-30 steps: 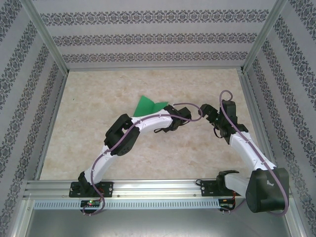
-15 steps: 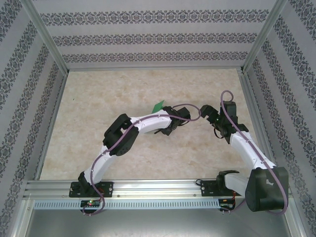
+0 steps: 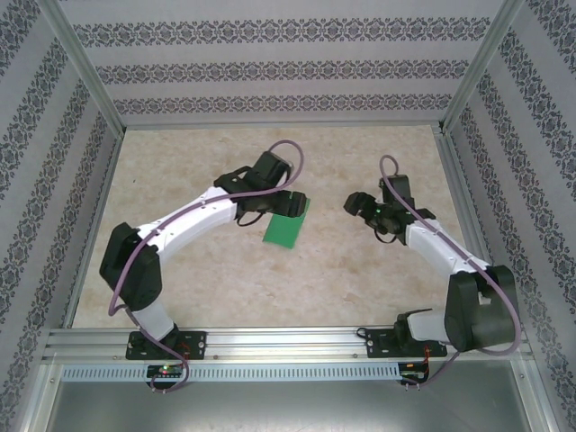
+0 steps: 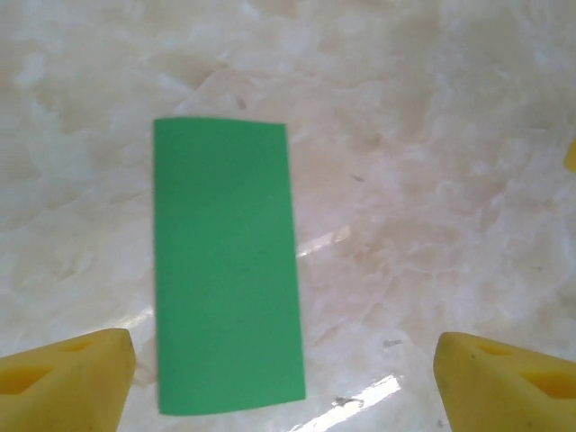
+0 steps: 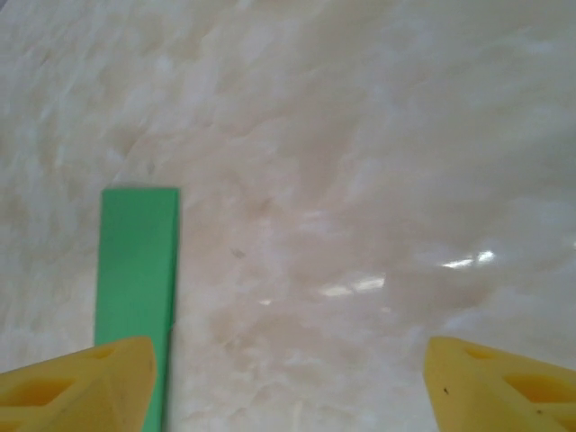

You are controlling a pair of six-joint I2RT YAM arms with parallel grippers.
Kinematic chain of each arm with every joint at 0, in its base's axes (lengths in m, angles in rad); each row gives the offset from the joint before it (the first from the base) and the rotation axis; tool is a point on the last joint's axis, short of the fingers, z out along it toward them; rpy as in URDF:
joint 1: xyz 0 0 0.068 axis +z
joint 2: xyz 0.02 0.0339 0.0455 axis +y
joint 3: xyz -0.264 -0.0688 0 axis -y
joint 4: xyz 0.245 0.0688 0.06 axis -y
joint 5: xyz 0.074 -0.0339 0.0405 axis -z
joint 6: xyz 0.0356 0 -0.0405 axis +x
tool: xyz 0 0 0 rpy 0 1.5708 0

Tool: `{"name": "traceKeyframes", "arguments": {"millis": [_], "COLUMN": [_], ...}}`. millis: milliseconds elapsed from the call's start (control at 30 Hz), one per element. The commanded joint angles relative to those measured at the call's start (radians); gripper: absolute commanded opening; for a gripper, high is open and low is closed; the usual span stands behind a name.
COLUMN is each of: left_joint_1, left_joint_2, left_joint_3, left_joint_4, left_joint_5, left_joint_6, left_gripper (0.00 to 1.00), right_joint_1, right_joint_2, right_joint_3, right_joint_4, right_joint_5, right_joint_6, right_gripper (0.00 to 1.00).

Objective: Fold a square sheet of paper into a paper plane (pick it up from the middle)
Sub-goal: Turn over the paper at the center of the table, then rotate the paper at the center of the table.

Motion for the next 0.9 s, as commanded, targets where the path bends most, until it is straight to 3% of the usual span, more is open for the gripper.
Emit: {"name": "traceKeyframes", "arguments": {"millis": [0,167,300,500,867], "left_joint_1": [0.083,0.213,0.307,0.380,0.387], "left_joint_2": [-0.078,-0.222,-0.297,-0.334,-0.285], "left_joint_3": [-0.137,-0.334,-0.436,-0.500,-0.490], "left_joint_4": [0.136,0.198,0.204,0.217,0.235], "left_joint_5": [0.027,-0.010,-0.005,0.045,0.095], "left_joint_6": [-0.099,-0.168,-0.223,-0.251,-0.251], "left_gripper": [0.95,1.00,1.00,1.00,1.00], "right_joint_1": [0.125,0.333,0.427,0.493,0.501], "right_joint_2": [0.067,0.248,0.408,0.584,0.717], "right_joint_3": [0.101,0.245,0.359,0.513,0.570], "right_joint_4": [0.002,0.012,0.030,-0.023,-0.145], "right_joint_5": [-0.011,-0.001,-0.048,-0.075,-0.133], "right_joint_6": [-0.034,-0.050,-0.037,-0.052,-0.185], "right_gripper": [0.66,0.43,0.30,0.28,0.29]}}
